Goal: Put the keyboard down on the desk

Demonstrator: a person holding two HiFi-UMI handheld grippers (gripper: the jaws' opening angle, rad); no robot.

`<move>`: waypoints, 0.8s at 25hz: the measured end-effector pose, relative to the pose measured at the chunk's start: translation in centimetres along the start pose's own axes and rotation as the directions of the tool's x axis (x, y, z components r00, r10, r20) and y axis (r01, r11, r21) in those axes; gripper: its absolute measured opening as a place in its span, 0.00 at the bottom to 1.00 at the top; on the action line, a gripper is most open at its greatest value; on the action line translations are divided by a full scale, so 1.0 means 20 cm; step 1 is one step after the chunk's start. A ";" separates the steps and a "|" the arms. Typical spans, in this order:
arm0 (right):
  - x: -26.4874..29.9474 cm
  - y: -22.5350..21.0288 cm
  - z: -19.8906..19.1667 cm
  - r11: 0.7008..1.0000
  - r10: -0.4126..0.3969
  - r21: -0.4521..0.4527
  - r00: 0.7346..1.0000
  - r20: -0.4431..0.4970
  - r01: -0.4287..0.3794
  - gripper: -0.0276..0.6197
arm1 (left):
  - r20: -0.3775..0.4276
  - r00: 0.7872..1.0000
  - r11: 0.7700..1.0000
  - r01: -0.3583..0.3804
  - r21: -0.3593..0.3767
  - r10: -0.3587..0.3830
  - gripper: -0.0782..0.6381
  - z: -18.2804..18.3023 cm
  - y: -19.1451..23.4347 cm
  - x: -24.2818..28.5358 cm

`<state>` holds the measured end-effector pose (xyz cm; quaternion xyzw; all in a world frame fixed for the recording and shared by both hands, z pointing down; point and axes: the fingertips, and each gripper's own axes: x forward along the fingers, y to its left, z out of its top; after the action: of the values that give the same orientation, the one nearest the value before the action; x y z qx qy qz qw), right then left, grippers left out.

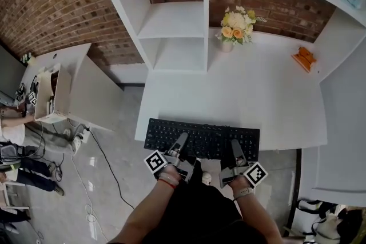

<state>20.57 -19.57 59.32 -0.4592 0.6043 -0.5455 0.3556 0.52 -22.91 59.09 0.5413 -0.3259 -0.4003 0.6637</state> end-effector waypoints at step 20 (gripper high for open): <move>0.43 -0.07 0.15 0.994 -0.101 0.035 0.995 0.008 0.101 0.17 | -0.018 0.996 0.994 -0.093 -0.051 0.092 0.22 0.21 0.07 0.44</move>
<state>20.86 -28.57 60.90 -0.4857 0.5690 -0.5708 0.3384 1.15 -32.50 61.30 0.5114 -0.3350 -0.3730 0.6980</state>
